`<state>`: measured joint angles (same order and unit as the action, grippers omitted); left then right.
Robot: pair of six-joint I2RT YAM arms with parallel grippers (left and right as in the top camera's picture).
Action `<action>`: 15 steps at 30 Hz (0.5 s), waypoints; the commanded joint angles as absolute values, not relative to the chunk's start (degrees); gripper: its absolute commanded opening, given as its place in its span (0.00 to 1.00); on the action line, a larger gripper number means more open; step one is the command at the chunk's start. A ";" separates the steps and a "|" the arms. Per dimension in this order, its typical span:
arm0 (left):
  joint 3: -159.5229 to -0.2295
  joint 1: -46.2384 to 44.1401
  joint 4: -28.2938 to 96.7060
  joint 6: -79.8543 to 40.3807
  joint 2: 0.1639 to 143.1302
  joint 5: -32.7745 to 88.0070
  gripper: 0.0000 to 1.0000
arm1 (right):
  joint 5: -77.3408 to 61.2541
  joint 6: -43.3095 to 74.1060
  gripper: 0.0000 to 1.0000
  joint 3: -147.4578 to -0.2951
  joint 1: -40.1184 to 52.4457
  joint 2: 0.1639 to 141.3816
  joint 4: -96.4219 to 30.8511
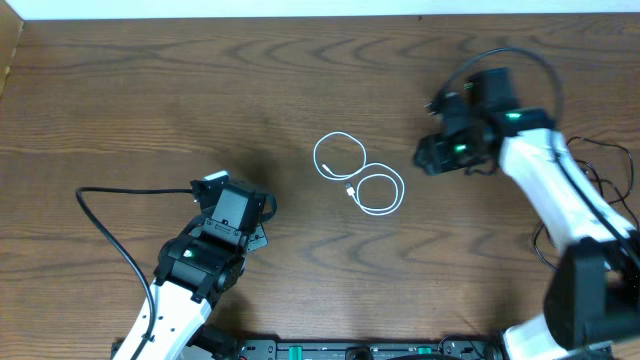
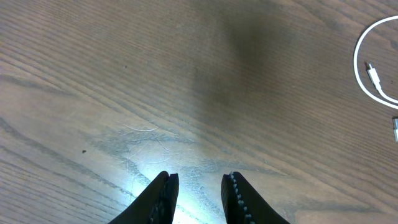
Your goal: Untangle cables
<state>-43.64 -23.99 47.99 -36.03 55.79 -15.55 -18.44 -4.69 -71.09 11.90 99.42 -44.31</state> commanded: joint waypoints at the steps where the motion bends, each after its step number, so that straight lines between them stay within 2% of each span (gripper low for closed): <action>1: -44.10 -23.68 48.18 -36.34 55.83 -15.90 0.29 | -15.22 -6.92 0.59 -71.16 16.53 103.20 -42.54; 4: -44.10 -23.68 48.18 -36.34 55.83 -15.90 0.29 | -11.40 -7.05 0.59 -71.16 20.38 105.62 -39.27; 8: -44.10 -23.68 48.21 -36.34 55.83 -15.90 0.29 | -9.76 -13.87 0.59 -71.16 25.04 106.65 -33.61; 15: -44.10 -23.68 48.21 -36.34 55.83 -15.66 0.29 | -9.80 -37.89 0.64 -71.16 29.52 106.89 -32.16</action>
<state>-43.64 -23.99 47.99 -36.03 55.79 -15.35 -10.57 -24.03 -71.07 28.69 106.48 -32.01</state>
